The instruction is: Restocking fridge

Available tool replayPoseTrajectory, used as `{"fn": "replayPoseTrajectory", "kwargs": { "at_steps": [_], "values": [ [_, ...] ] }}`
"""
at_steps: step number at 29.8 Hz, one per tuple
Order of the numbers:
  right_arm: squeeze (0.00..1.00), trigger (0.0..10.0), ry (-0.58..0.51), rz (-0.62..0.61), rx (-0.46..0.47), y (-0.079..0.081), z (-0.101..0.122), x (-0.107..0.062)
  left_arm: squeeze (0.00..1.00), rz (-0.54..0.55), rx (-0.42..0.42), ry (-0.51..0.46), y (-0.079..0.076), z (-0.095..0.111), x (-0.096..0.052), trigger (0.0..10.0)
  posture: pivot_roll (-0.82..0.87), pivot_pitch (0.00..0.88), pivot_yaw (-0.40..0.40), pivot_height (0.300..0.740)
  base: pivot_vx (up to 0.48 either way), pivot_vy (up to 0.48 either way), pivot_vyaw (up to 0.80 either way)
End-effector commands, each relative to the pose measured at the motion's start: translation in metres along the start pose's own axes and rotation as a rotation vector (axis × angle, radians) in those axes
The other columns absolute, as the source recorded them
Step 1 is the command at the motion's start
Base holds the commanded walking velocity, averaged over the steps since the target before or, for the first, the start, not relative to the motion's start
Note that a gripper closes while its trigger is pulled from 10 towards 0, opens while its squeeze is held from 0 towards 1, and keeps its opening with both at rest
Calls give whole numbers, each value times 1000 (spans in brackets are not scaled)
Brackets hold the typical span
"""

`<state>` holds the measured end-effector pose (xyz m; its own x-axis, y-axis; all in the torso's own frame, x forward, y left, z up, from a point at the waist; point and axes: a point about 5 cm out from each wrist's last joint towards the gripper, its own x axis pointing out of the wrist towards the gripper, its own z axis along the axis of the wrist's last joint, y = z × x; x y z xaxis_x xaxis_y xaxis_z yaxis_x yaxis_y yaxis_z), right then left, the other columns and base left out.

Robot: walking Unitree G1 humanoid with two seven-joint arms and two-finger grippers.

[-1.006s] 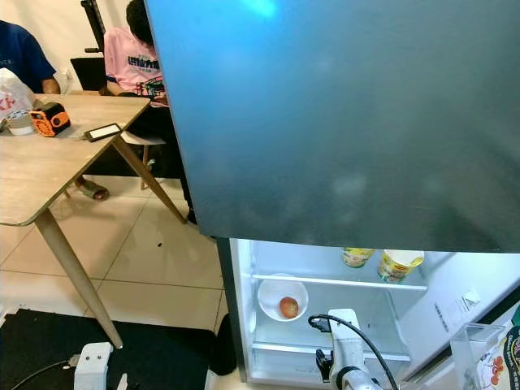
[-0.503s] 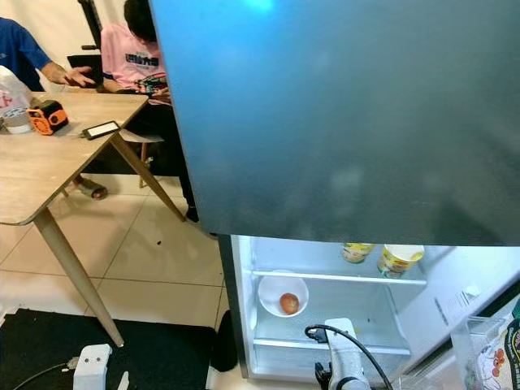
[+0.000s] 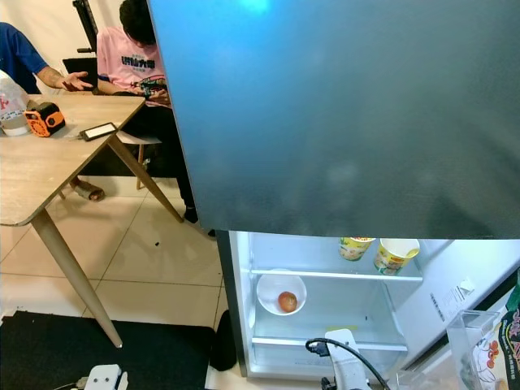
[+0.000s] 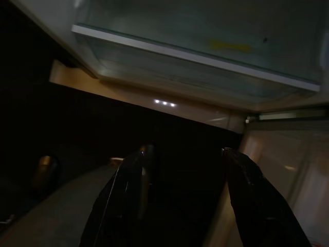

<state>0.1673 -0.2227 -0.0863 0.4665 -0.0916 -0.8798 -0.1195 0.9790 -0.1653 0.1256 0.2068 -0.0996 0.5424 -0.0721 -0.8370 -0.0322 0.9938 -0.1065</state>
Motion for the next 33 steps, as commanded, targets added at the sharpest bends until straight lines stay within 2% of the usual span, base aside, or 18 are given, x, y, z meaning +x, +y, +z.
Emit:
{"fn": "replayPoseTrajectory", "kwargs": {
  "at_steps": [1, 3, 6, 8, 11, 13, 15, 19, 21, 24, 26, 28, 33],
  "values": [
    [0, 10000, 1, -11, 1, -1, -1, 0, 0, 12, -28, -8, 1, -1, -1, 10000, -1, 36, 38, 740, 0, 0, 0],
    [0, 10000, 16, -20, 13, -4, -6, -1, 0, 21, -42, 8, 2, -6, -2, 10000, 7, 42, 38, 740, 0, 0, 0],
    [0, 10000, 54, -70, 50, -14, -18, -3, 0, 12, -9, 61, 2, -19, -5, 10000, -2, 47, 35, 740, 0, 0, 0],
    [0, 10000, 49, -93, 81, -15, -19, -4, 0, 24, -9, 69, 7, -19, -7, 10000, -7, 36, 7, 740, 0, 0, 0],
    [0, 10000, 51, -95, 85, -15, -20, -4, 0, 27, -8, 72, 8, -19, -7, 10000, -7, 36, 7, 740, 0, 0, 0],
    [0, 10000, 82, -42, -7, -10, -26, -4, 0, 67, -48, 48, 15, -13, -7, 10000, 1, 31, -8, 740, 0, 0, -800],
    [0, 10000, 86, -35, -11, -12, -26, -4, 0, 73, -74, 27, 16, -9, -6, 10000, -8, 24, -8, 740, 0, 0, -800],
    [0, 10000, 74, -49, 2, -16, -22, -4, 0, 67, -67, 40, 10, -14, -6, 10000, -18, 22, 4, 740, 0, 0, -800],
    [0, 10000, 62, -35, 1, -11, -16, -3, 0, 66, -106, 80, 6, -27, -8, 10000, -45, 0, 19, 740, 0, 0, -800],
    [0, 10000, 42, -24, 7, -7, -10, -2, 0, 45, -45, 108, 2, -30, -8, 10000, -28, 0, 16, 740, 0, 0, -800],
    [0, 10000, 43, -18, 3, -6, -10, -1, 0, 49, -47, 107, 2, -30, -8, 10000, -28, 0, 17, 740, 0, 0, -800],
    [0, 10000, 58, -6, -5, -4, -14, -2, 0, 63, -102, 78, 4, -25, -7, 10000, -20, 0, 18, 740, 0, 0, -800],
    [0, 10000, 69, -2, -12, -5, -17, -2, 0, 72, -90, 40, 11, -10, -4, 10000, -17, 0, 11, 740, 0, 0, -800]
  ]
}}
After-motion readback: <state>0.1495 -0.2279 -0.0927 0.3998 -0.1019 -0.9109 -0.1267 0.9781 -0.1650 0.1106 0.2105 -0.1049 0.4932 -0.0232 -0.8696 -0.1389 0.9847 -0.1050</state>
